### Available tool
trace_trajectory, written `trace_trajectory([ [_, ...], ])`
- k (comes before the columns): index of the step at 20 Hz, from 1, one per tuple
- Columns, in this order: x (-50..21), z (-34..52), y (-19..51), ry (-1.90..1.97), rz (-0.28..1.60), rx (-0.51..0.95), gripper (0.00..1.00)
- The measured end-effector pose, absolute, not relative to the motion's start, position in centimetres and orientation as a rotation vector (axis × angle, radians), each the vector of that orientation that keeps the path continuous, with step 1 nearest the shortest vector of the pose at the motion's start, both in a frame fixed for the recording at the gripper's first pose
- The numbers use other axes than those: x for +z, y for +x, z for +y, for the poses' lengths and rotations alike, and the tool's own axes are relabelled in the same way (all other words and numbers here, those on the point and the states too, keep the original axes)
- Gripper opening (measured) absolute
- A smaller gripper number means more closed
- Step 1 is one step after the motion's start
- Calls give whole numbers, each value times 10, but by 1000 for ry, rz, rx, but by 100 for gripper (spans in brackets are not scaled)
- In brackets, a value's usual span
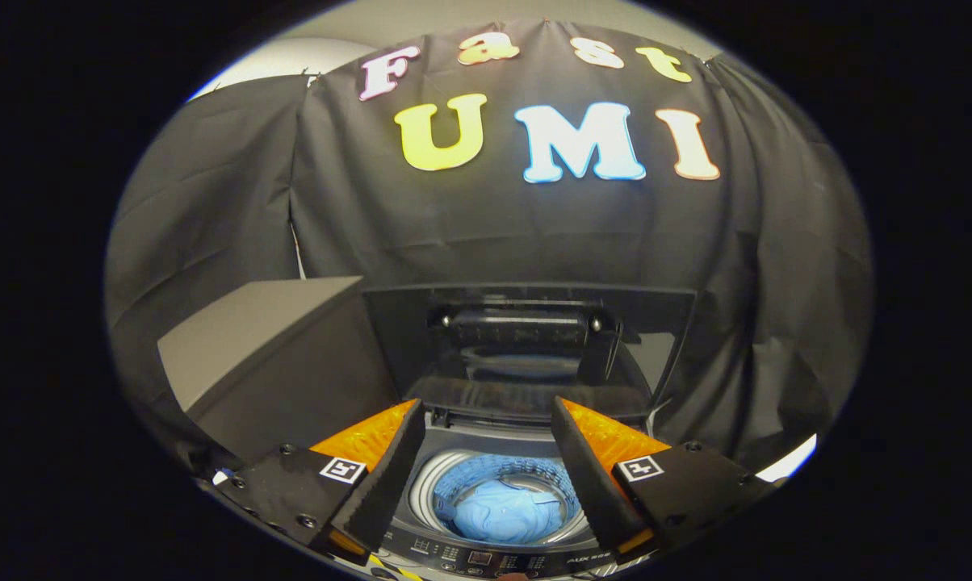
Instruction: Put the clothes into the washing machine and then close the washing machine lid.
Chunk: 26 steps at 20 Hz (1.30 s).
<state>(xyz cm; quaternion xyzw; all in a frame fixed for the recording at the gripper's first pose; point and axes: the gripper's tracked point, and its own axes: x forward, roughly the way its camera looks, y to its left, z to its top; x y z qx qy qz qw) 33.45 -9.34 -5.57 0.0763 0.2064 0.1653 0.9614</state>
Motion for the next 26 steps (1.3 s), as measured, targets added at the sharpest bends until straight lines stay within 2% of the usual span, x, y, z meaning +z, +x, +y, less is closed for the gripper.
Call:
trace_trajectory([
  [15,21,-91,444,250,448,265,97],
  [20,11,-85,493,221,511,224,97],
  [26,-19,-69,501,154,592,233,97],
])
